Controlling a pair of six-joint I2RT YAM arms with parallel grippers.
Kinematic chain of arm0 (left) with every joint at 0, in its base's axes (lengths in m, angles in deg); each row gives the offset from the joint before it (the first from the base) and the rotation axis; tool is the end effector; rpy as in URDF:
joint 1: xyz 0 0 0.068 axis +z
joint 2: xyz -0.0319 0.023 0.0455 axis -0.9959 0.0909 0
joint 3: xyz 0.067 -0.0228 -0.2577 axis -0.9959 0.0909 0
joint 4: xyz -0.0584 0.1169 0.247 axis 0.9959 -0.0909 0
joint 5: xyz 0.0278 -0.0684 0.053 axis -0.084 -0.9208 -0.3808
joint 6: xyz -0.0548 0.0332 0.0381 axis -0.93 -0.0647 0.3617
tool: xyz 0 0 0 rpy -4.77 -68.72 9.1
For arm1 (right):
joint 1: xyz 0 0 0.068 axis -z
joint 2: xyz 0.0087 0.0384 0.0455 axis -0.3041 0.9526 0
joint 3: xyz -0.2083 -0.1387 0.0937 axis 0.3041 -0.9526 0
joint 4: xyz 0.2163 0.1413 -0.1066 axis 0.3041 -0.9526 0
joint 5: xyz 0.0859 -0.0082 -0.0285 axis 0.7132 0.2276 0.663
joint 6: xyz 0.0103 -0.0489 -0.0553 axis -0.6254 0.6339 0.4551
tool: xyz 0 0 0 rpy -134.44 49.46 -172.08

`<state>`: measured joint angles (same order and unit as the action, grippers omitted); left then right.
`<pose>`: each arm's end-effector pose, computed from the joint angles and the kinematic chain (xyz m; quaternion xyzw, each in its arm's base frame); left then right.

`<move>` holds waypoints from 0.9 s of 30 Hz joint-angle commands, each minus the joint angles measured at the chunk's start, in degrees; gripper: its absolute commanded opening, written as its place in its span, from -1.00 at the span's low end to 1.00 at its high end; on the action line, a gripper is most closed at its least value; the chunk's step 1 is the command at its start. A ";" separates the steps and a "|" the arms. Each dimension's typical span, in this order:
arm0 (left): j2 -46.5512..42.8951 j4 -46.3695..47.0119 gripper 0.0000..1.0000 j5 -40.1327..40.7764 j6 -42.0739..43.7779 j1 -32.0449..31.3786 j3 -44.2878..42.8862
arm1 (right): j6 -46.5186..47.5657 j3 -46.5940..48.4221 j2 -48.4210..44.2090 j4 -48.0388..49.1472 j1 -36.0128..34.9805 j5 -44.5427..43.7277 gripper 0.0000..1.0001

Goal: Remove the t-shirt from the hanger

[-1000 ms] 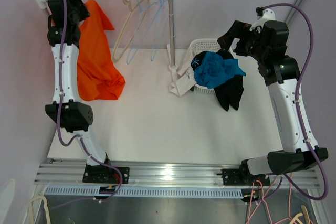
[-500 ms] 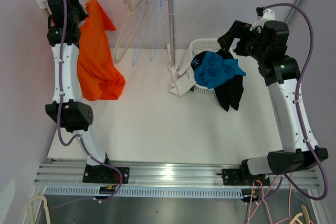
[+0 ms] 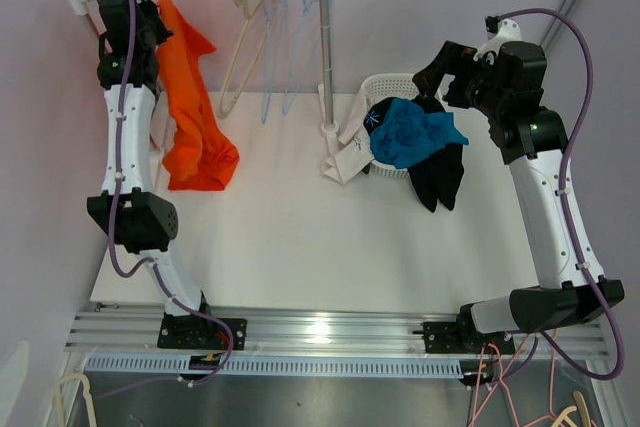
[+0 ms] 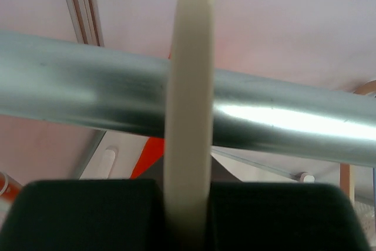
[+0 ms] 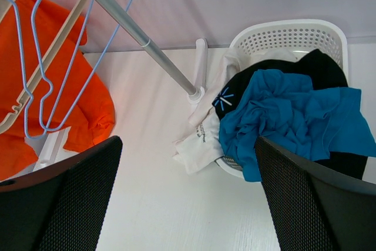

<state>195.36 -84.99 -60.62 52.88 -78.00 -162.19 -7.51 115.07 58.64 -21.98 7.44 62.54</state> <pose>0.4639 0.0621 0.4898 -0.1522 0.7258 0.0155 0.6706 0.3256 0.0700 0.4835 -0.0006 0.7869 0.2161 0.5779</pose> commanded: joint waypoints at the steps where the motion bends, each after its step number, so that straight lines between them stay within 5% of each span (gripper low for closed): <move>1: -2.70 -0.15 -0.99 1.82 0.26 -0.63 2.14 | 0.05 -0.53 -1.61 2.31 0.24 0.74 0.99; 12: -5.33 -1.82 -0.99 -0.64 0.08 -1.95 -9.11 | -0.30 -1.32 -1.87 2.92 0.42 1.53 0.99; 22: -12.19 -1.64 -0.99 1.82 -0.88 -4.24 -5.33 | 0.31 -3.08 -3.10 4.33 0.51 3.91 0.99; 27: -13.08 -10.33 -0.99 5.77 -5.00 -5.11 -4.72 | 0.75 -3.69 -4.06 5.55 0.24 10.45 0.99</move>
<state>185.78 -94.70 -58.06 51.39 -82.28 -166.78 -7.47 111.85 57.22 -19.90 7.68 66.43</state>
